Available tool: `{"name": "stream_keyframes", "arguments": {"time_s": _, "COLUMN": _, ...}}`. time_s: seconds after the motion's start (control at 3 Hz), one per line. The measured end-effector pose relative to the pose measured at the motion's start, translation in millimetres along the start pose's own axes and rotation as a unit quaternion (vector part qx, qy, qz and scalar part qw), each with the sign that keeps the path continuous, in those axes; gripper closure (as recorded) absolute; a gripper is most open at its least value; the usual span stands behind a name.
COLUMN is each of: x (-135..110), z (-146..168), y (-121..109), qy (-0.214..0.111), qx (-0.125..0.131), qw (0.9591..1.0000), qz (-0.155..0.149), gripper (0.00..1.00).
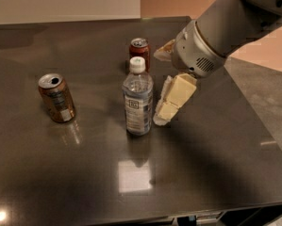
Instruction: Knock blue plastic bottle over
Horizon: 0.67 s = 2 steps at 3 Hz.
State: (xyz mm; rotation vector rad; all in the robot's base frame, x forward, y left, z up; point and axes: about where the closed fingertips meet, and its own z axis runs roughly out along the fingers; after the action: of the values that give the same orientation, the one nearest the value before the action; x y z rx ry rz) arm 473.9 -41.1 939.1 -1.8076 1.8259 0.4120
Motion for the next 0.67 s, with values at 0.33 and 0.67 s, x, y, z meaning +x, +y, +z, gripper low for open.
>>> {"name": "stream_keyframes", "arguments": {"time_s": 0.33, "x": -16.8, "z": 13.6, "y": 8.8, "qy": -0.016, "qx": -0.017, "qw": 0.9997, "qz": -0.012, "gripper": 0.00}}
{"name": "stream_keyframes", "arguments": {"time_s": 0.67, "x": -26.4, "z": 21.9, "y": 14.7, "qy": -0.023, "qx": -0.019, "qw": 0.9993, "qz": -0.024, "gripper": 0.17}}
